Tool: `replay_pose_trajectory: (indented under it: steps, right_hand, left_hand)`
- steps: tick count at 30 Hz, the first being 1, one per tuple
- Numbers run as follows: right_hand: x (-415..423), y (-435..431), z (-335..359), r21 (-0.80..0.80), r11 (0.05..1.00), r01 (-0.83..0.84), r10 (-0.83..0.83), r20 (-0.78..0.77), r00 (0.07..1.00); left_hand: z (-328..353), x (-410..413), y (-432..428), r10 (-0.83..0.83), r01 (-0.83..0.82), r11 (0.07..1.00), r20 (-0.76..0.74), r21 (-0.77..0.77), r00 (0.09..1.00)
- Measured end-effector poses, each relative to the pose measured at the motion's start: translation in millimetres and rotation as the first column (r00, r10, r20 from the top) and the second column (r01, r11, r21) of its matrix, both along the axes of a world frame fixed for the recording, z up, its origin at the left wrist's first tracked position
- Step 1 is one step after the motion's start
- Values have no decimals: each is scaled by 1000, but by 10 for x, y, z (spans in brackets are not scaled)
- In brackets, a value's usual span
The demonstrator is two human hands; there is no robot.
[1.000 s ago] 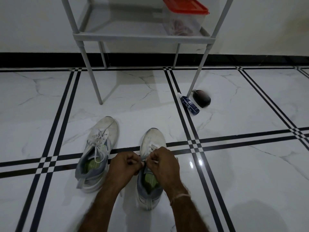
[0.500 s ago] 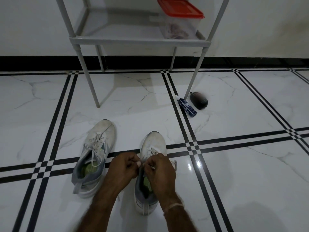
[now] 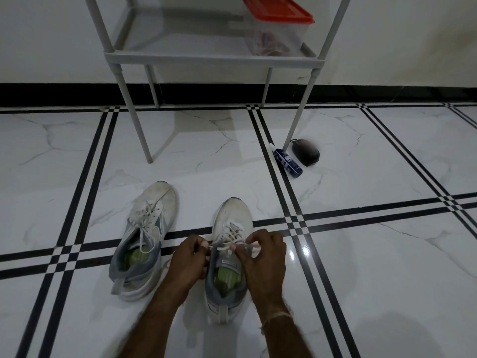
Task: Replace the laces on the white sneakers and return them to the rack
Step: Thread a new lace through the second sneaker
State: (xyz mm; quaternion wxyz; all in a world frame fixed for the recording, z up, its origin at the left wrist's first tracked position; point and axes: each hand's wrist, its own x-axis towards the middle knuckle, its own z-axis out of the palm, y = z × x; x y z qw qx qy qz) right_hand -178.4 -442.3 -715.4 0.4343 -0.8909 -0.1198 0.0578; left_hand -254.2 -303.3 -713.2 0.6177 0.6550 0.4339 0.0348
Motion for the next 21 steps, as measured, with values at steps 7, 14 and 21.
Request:
replay_pose_trajectory:
  steps: [7,14,21]
  right_hand:
    - [-62,-17,-37,103,993,-62,76,-141,987]
    - [-22,-14,-19,97,995,-5,26,-223,975]
    - [43,-3,-31,115,993,-8,36,-250,968]
  left_hand:
    - [73,12,6,25,-25,999,-24,40,999]
    - [958,162,610,582,-426,813,547,-397,602]
    - [363,-139,301,-383,425,652,-211,628,899]
